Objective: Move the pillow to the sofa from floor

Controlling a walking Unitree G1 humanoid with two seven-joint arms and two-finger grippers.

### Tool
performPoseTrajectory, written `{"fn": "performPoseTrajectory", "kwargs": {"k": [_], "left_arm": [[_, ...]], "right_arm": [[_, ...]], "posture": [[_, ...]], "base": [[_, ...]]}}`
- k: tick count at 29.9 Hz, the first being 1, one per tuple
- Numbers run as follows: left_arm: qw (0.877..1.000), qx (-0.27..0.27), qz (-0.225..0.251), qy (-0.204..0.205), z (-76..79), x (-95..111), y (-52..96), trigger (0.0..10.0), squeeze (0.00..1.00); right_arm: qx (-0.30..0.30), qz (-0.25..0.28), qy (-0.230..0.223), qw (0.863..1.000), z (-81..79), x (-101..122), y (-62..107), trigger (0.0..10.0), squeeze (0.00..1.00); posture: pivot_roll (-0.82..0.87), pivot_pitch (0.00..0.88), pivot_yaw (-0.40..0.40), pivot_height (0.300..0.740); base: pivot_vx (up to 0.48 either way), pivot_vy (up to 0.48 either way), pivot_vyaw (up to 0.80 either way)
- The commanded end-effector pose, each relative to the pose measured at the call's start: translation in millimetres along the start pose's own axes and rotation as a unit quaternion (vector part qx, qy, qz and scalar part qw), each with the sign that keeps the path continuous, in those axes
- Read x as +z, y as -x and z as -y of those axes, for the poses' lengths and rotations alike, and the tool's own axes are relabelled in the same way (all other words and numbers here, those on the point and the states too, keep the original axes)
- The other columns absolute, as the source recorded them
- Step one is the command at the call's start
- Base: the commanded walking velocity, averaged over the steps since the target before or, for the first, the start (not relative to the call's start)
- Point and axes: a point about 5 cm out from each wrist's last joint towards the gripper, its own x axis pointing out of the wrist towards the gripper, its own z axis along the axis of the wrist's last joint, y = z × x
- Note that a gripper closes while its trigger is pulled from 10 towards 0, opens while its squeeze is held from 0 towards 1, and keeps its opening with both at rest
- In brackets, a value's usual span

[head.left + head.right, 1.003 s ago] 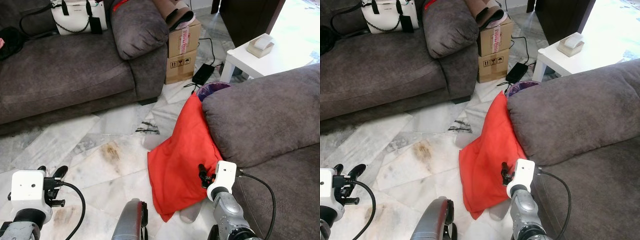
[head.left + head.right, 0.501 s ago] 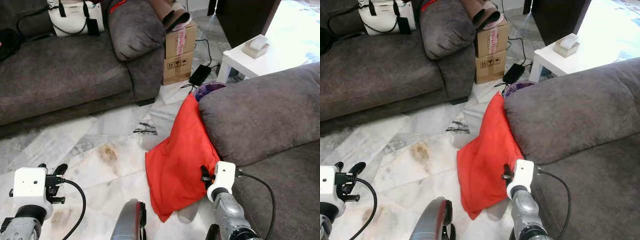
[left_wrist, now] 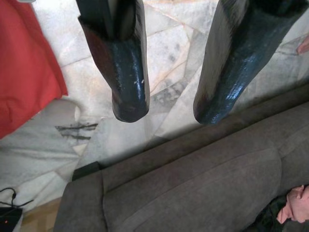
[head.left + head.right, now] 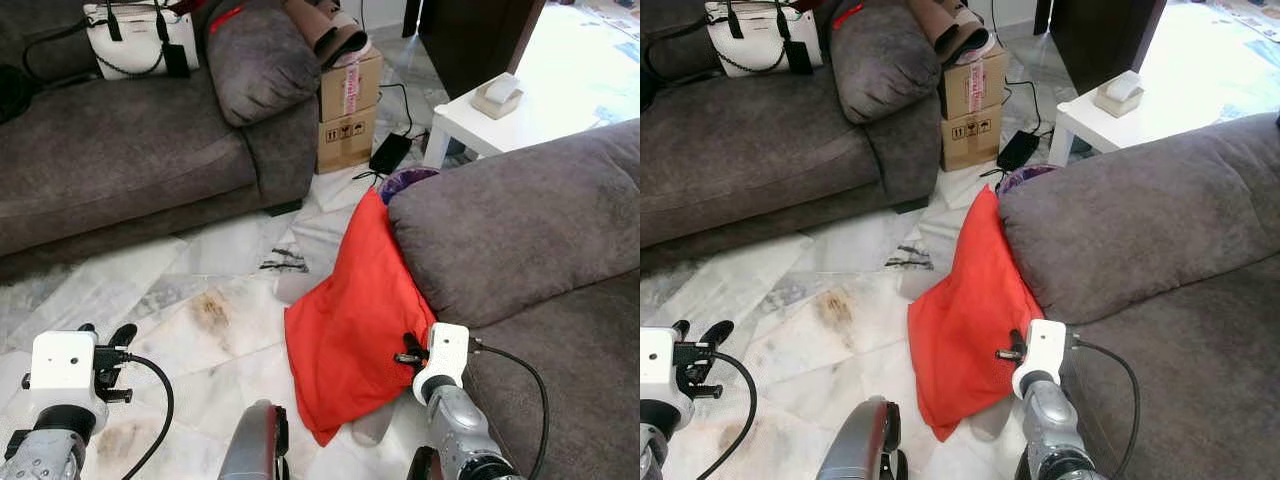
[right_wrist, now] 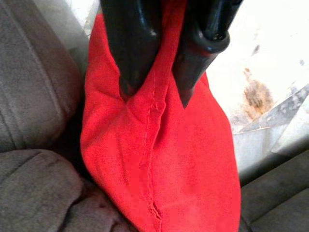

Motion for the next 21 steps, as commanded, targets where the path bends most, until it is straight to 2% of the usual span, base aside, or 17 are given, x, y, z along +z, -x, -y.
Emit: {"fn": "performPoseTrajectory", "kwargs": {"k": [1, 6, 15, 21], "left_arm": [[1.000, 0.007, -0.011, -0.013, -4.9, -6, 2.5, 10.0, 0.00], [1.000, 0.009, -0.012, -0.015, -6.7, -7, 2.8, 10.0, 0.00], [1.000, 0.013, -0.015, -0.014, -7.0, -12, -1.0, 10.0, 0.00], [1.000, 0.017, -0.010, -0.002, -1.3, -17, -8.8, 10.0, 0.00]], "right_arm": [[0.017, -0.027, 0.002, 0.999, -6.9, -11, 1.9, 0.0, 0.00], [0.042, -0.045, 0.020, 0.998, -12.9, -18, 3.4, 0.0, 0.00], [0.059, -0.044, 0.025, 0.997, -16.8, -18, 3.7, 0.0, 0.00], [0.058, -0.037, 0.030, 0.997, -11.5, -19, 5.6, 0.0, 0.00]], "posture": [[0.38, 0.195, 0.048, 0.621], [0.39, 0.202, 0.046, 0.621], [0.37, 0.188, 0.035, 0.621], [0.34, 0.147, 0.013, 0.621]], "base": [[0.000, 0.000, 0.00], [0.000, 0.000, 0.00], [0.000, 0.000, 0.00], [0.000, 0.000, 0.00]]}}
